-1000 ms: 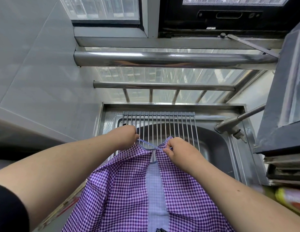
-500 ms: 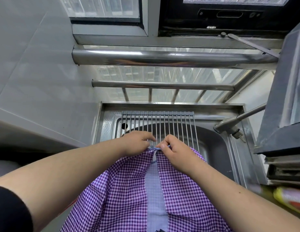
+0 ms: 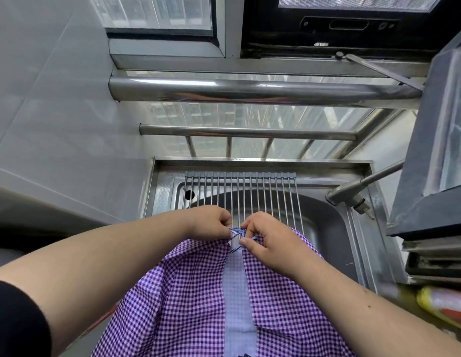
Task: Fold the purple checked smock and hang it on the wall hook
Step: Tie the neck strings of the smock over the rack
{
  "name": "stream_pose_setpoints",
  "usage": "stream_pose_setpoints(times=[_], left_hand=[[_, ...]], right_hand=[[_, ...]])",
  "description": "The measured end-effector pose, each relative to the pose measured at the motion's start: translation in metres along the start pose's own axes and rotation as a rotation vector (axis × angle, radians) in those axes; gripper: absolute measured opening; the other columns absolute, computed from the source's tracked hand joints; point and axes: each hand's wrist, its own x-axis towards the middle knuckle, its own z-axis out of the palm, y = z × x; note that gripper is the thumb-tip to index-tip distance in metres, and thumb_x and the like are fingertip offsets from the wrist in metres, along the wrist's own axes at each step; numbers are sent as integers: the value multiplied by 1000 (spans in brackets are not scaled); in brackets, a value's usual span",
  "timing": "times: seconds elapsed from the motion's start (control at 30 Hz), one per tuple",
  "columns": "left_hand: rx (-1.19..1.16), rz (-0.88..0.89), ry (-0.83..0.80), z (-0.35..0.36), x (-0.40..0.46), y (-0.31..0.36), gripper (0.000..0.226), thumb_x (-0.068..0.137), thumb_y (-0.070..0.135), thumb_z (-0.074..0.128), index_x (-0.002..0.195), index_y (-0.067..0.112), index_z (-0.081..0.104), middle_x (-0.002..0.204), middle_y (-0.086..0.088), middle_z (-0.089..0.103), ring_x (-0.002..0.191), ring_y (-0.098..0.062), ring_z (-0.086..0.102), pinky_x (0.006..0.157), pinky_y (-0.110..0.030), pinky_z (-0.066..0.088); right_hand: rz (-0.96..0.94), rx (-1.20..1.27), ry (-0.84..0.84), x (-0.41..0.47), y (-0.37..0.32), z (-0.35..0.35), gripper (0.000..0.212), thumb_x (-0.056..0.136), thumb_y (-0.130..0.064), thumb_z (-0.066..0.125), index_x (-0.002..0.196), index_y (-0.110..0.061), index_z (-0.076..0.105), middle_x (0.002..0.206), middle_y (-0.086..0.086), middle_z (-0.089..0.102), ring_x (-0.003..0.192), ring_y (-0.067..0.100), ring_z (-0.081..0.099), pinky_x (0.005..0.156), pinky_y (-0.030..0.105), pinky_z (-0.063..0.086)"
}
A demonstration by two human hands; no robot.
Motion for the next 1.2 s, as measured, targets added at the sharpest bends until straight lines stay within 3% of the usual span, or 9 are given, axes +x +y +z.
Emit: stream_pose_setpoints(times=[0.23,0.33,0.43,0.57,0.73,0.93,1.03,1.1,1.2], left_hand=[[87,-51,232,-1,-6,-1,25,104,40,49,119,29,66,110,8,68,99,-12,63,90,-36,54],[89,-64,272,-1,-6,-3,30,107,43,41,122,31,65,119,8,67,109,-15,62,95,-38,51],[-235,-40,285,2,-7,-3,29,108,28,42,111,32,71,109,5,70,93,-13,62,81,-32,50],[-634,-44,335,5,-9,4,37,102,10,45,105,28,77,98,1,77,76,-13,58,62,-23,46],[-980,-35,229,4,-12,14,38,100,0,39,118,14,70,99,-6,80,55,-11,44,54,-26,33],[-694,22,215,0,-9,10,29,111,21,42,118,21,70,76,4,65,59,-9,45,59,-24,37],[-500,37,170,-4,-10,13,24,108,27,48,121,26,68,89,8,66,76,-8,56,74,-27,45],[-421,68,80,-7,-12,14,21,105,27,51,117,28,68,104,0,71,89,-13,60,87,-36,50],[-394,113,13,-10,-13,14,18,100,20,54,106,20,72,100,0,74,85,-9,64,83,-30,52]], right_hand=[[15,-19,-7,-2,-2,-1,19,99,-43,69,86,-37,57,119,-25,58,116,-6,55,102,21,46],[80,-5,22,0,0,3,19,100,-45,67,87,-37,56,117,-24,60,111,-4,58,97,24,50],[178,50,78,4,2,5,17,101,-46,65,89,-36,58,111,-19,62,97,1,61,87,28,54],[295,105,134,11,4,6,18,102,-46,65,90,-32,61,96,-12,65,84,5,60,68,25,43],[399,280,245,19,7,4,16,101,-41,68,91,-29,68,95,-6,70,88,12,64,73,30,51],[451,489,326,31,-5,-1,13,100,-35,70,95,-24,73,94,-2,75,88,19,70,79,35,58],[398,471,336,40,-17,-3,9,99,-34,71,93,-26,73,91,-6,74,83,13,67,74,31,54],[342,437,316,45,-27,-5,8,98,-35,73,94,-28,72,90,-8,72,81,8,66,72,27,50],[238,331,247,50,-40,-7,2,97,-31,71,97,-32,69,94,-12,70,87,3,64,74,22,50]])
